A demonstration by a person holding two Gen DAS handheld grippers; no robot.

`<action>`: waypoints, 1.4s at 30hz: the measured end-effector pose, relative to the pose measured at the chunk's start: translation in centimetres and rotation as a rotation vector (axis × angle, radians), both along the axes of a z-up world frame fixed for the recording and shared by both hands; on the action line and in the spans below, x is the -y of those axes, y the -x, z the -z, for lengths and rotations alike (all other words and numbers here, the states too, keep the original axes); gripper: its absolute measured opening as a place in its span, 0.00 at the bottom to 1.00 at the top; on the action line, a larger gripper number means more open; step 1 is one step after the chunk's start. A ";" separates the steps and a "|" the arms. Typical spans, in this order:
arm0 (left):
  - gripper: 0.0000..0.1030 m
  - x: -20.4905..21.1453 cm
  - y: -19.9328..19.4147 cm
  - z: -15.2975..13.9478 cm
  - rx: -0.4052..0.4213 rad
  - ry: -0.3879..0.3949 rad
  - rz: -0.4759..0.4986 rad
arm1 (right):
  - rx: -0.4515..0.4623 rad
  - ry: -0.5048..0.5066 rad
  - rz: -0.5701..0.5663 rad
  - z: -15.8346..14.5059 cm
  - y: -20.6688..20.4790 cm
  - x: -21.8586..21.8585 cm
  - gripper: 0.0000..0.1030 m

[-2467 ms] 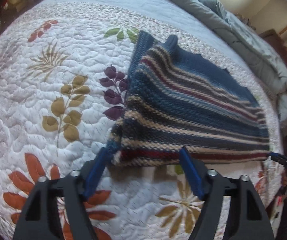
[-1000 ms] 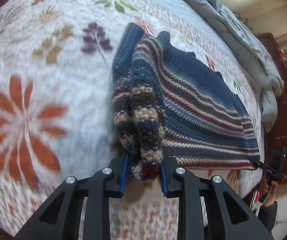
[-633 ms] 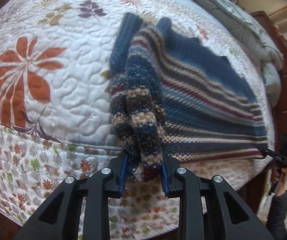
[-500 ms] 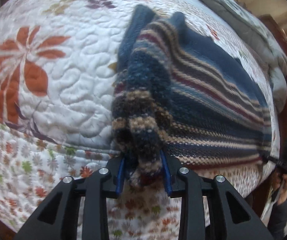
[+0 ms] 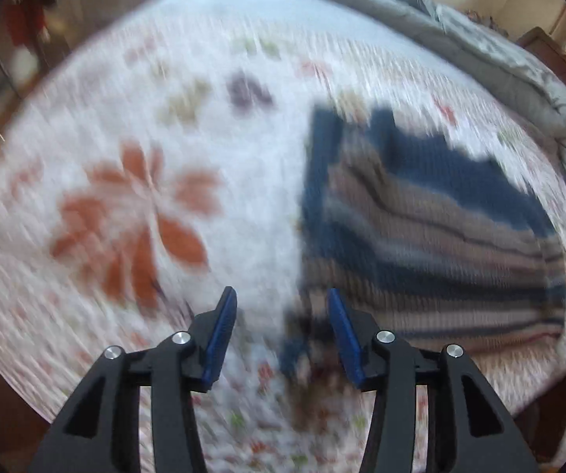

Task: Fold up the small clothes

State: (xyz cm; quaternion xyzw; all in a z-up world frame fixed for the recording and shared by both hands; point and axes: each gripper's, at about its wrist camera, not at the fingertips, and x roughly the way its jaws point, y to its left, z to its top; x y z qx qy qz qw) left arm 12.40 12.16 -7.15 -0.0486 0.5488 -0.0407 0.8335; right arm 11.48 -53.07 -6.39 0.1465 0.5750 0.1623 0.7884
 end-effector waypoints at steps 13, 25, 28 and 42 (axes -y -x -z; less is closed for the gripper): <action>0.49 11.4 -14.7 3.4 -0.047 -0.012 0.169 | -0.067 0.031 0.013 4.5 -16.2 -2.0 0.58; 0.10 12.7 -16.1 4.1 -0.034 -0.009 0.103 | -0.028 0.051 -0.045 4.1 -17.2 -3.2 0.08; 0.10 12.1 -16.4 3.5 0.001 0.009 0.061 | 0.027 0.027 0.009 2.6 -17.6 -2.3 0.08; 0.40 11.7 -12.6 1.2 0.025 -0.078 0.065 | -0.008 0.087 0.073 2.2 -13.4 -0.8 0.31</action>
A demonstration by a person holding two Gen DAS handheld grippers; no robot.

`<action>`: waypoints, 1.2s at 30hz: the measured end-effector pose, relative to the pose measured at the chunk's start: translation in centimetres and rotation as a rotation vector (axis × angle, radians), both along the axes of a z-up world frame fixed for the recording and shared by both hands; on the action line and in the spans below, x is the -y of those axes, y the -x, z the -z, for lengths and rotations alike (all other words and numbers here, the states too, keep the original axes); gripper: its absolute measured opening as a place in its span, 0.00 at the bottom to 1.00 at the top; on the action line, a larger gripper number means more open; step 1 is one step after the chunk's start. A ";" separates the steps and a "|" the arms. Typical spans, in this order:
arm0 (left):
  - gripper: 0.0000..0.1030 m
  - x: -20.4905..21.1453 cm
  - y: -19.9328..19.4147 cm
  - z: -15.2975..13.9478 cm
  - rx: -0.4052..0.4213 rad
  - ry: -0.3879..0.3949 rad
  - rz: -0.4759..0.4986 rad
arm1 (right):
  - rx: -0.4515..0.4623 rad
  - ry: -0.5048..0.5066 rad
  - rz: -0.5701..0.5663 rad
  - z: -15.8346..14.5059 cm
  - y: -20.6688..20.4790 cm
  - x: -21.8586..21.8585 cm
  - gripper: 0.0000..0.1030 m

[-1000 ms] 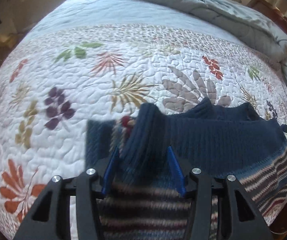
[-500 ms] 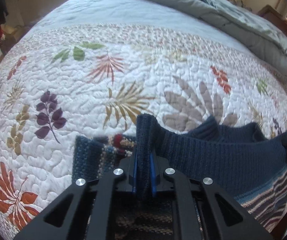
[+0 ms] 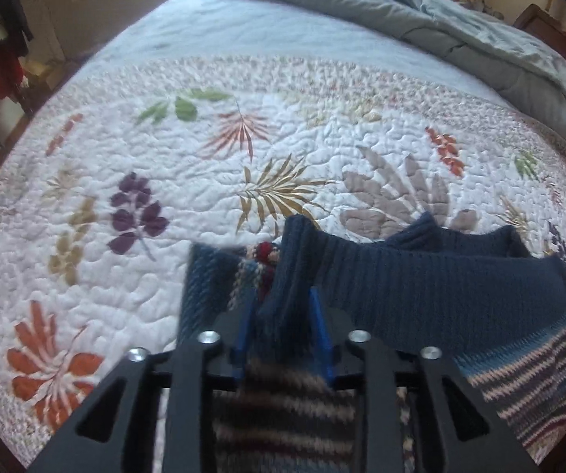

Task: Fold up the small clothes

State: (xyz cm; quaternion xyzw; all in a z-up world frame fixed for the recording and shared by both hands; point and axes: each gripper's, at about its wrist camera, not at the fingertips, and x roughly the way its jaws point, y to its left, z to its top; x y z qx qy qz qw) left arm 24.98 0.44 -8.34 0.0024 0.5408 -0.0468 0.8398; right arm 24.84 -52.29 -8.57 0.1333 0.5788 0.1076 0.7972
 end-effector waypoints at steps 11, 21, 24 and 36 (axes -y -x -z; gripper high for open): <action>0.47 4.7 8.4 1.1 -0.076 0.039 0.123 | -0.097 -0.040 0.077 -0.1 11.2 2.5 0.40; 0.50 4.7 8.9 3.4 -0.070 0.020 0.103 | -0.138 0.003 0.084 4.2 12.2 1.4 0.54; 0.50 4.8 9.0 3.5 -0.053 0.013 0.106 | -0.133 -0.022 0.091 4.8 12.3 1.5 0.57; 0.52 5.0 9.4 3.6 -0.015 0.002 0.121 | -0.158 -0.099 0.110 5.1 13.4 1.8 0.51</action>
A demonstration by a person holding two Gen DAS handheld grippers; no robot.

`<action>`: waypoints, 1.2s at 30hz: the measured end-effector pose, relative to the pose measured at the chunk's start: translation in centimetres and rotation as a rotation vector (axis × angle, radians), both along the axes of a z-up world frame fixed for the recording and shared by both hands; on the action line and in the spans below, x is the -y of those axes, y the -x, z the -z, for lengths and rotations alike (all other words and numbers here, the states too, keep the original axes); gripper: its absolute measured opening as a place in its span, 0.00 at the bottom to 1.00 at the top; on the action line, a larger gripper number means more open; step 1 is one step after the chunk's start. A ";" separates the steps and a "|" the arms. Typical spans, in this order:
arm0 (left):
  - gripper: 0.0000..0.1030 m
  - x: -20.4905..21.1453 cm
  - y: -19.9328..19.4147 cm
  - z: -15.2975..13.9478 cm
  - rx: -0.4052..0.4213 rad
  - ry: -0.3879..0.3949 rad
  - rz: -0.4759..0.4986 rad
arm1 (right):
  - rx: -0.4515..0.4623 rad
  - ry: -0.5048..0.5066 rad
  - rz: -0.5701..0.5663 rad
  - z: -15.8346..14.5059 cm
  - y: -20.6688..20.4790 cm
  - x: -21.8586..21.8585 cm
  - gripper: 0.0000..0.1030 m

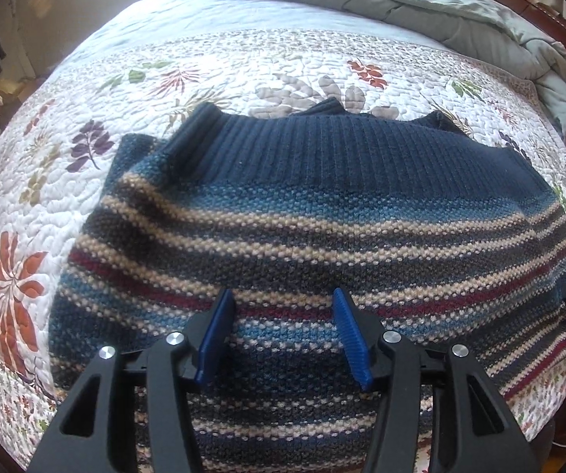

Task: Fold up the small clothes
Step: 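Grasp one side of the sweater with the right gripper and fold it across the body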

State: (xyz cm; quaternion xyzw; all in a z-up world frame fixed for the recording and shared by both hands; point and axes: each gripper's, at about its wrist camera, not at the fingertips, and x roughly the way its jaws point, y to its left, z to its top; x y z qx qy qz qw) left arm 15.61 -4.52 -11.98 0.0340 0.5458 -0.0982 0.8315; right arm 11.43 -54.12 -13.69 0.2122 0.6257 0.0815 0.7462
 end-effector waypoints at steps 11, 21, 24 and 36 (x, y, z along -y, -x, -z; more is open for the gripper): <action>0.54 -0.1 0.0 0.0 0.020 0.006 0.006 | 0.028 -0.128 0.074 -1.5 0.6 0.4 0.25; 0.58 -0.6 -0.1 0.6 0.034 0.050 0.012 | -0.045 -0.007 0.087 -0.8 -0.4 -1.1 0.25; 0.58 -0.8 -0.2 0.6 0.028 0.062 0.019 | -0.068 -0.015 0.122 -1.1 -0.5 -0.9 0.25; 0.60 -1.4 -0.4 0.8 0.016 0.103 0.033 | 0.117 0.007 -0.018 -14.1 -2.1 -8.9 0.24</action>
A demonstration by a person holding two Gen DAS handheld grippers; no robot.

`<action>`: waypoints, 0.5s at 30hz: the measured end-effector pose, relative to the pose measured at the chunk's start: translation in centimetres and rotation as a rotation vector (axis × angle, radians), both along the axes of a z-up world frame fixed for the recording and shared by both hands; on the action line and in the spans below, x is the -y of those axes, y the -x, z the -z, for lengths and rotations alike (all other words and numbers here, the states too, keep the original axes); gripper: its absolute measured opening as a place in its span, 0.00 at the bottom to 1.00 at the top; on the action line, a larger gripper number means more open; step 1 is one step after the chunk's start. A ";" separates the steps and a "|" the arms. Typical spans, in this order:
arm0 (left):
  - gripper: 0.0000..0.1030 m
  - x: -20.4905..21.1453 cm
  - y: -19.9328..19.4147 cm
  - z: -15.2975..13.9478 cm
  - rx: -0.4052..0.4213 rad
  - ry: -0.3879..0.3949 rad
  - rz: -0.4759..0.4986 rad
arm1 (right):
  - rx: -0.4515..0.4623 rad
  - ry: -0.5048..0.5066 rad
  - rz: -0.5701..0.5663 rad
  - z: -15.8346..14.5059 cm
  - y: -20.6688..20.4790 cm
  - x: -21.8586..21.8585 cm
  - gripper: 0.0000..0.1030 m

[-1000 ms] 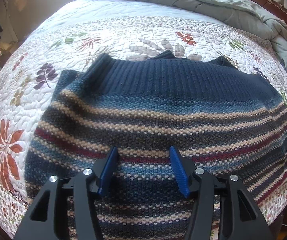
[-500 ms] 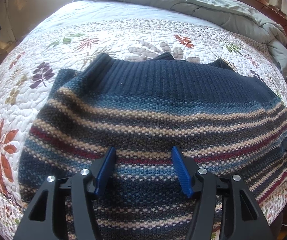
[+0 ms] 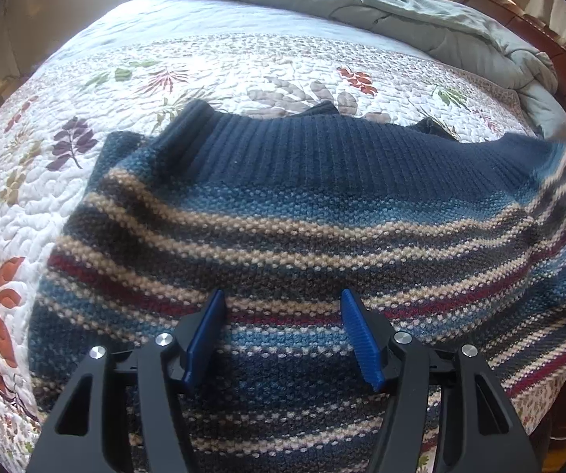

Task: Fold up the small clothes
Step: 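Grasp one side of the sweater with the right gripper and fold it across the body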

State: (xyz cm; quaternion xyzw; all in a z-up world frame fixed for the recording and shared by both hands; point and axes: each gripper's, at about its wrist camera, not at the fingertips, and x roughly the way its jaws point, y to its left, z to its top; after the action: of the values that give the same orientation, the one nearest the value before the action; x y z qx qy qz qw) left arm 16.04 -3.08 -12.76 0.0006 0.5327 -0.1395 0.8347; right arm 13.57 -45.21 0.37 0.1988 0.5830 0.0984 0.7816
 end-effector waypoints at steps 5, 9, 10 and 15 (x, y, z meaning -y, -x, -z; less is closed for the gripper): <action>0.60 -0.7 0.5 -0.8 0.000 0.028 -0.007 | 0.057 0.041 -0.102 -3.1 -1.1 -5.7 0.24; 0.60 -2.1 1.2 -2.1 0.036 -0.013 -0.024 | 0.079 0.060 -0.185 -4.2 -1.9 -10.2 0.24; 0.60 -2.5 1.2 -2.3 0.045 -0.027 -0.039 | 0.083 0.072 -0.206 -4.4 -2.1 -11.3 0.24; 0.60 -5.0 1.1 -3.5 0.074 -0.039 -0.099 | 0.071 0.131 -0.311 -3.2 -2.7 -16.5 0.24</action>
State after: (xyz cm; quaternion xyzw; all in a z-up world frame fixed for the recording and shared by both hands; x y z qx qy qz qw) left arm 14.97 1.90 -9.30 -0.0042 0.5035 -0.0877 0.8595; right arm 16.22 -28.72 3.60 0.0512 0.5837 0.1869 0.7885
